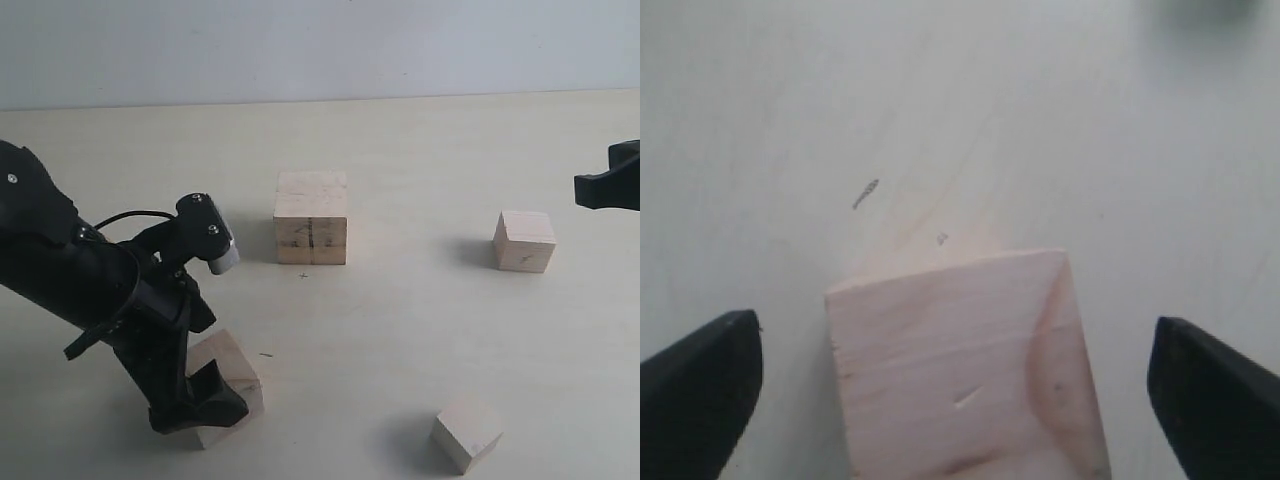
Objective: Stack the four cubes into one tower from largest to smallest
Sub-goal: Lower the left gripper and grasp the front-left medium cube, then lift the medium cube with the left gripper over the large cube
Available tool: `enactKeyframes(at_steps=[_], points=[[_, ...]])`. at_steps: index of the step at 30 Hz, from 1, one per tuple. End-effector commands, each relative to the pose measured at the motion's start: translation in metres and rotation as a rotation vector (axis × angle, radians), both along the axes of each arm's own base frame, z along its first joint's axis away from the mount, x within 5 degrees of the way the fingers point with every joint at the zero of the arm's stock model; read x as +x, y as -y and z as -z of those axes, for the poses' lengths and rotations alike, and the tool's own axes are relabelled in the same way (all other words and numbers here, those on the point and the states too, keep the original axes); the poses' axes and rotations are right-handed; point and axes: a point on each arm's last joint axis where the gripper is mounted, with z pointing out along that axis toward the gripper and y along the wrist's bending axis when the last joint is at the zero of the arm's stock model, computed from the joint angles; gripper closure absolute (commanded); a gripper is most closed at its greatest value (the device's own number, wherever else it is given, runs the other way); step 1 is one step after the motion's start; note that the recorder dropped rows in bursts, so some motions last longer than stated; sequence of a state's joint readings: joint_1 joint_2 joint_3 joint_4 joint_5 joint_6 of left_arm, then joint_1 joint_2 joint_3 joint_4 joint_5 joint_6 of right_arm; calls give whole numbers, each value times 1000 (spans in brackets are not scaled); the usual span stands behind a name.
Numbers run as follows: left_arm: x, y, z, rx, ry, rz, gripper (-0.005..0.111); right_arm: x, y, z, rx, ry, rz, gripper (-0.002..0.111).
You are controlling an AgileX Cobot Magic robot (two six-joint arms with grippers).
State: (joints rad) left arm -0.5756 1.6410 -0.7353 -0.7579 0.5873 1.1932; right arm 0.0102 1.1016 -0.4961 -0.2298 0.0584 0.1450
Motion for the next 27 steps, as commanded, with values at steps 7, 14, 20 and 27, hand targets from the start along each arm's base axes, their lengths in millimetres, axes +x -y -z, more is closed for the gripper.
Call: enactKeyframes(at_steps=[7, 14, 20, 27], points=[[1, 1, 7, 37, -8, 46, 6, 0, 0, 0, 10, 4, 6, 108], [0, 1, 7, 34, -40, 2, 53, 0, 0, 0, 17, 8, 9, 108], [-2, 1, 2, 30, -102, -68, 107, 0, 0, 0, 33, 6, 20, 108], [6, 2, -70, 55, -26, 11, 107, 0, 0, 0, 86, 2, 51, 108]])
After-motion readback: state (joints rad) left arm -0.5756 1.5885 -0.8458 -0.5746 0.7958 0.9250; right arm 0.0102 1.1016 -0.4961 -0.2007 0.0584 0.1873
